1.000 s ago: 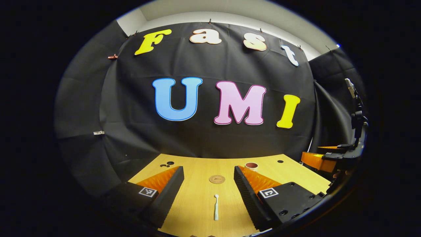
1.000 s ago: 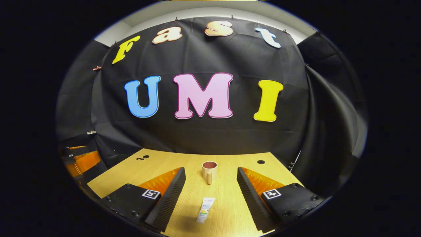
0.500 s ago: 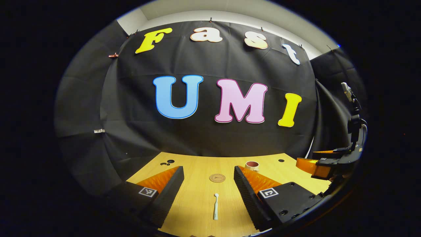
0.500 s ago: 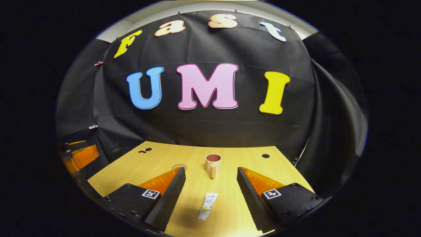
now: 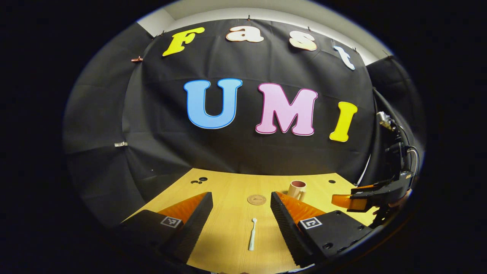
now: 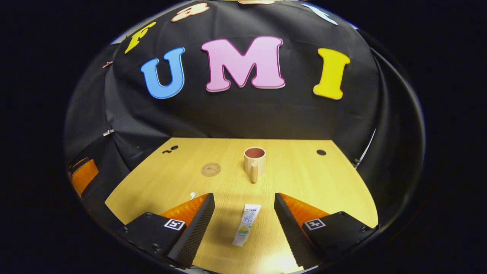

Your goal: Put the toothbrush and toothpaste on the desktop into the cup, then pick up the cup and place it on the coaster on the desktop.

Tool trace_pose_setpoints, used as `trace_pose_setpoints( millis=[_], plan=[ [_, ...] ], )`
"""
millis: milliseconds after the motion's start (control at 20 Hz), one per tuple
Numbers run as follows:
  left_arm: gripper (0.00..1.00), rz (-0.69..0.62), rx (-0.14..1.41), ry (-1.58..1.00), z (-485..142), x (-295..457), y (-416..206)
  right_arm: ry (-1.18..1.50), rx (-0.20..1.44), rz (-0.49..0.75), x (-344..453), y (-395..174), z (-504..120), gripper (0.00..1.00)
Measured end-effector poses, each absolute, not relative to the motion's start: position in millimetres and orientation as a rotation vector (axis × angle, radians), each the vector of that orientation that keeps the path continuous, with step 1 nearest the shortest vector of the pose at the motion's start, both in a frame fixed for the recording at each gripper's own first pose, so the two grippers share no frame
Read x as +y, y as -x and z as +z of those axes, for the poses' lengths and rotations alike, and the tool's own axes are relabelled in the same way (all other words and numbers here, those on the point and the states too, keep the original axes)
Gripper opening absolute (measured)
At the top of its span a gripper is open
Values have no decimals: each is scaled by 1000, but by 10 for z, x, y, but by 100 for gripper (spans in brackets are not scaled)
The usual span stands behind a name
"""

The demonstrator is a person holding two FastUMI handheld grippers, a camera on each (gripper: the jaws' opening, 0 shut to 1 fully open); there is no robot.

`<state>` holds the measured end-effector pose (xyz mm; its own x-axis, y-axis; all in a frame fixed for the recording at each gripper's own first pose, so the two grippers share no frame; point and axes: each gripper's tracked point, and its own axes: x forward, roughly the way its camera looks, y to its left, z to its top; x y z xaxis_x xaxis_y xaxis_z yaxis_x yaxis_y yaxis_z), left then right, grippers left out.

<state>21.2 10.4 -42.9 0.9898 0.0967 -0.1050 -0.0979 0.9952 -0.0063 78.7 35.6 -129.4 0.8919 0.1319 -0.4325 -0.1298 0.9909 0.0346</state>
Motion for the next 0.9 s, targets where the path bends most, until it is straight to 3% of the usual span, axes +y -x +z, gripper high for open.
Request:
trace_pose_setpoints(
  millis=[500, 900],
  plan=[
    [97, 253, 235, 53, -920, 324, -175, 65, 809, 134, 324, -1129, -2449, 98],
    [97, 285, 277, 45, -1021, 361, -145, 122, 990, 87, 293, -1152, -3042, 96]
  ],
)
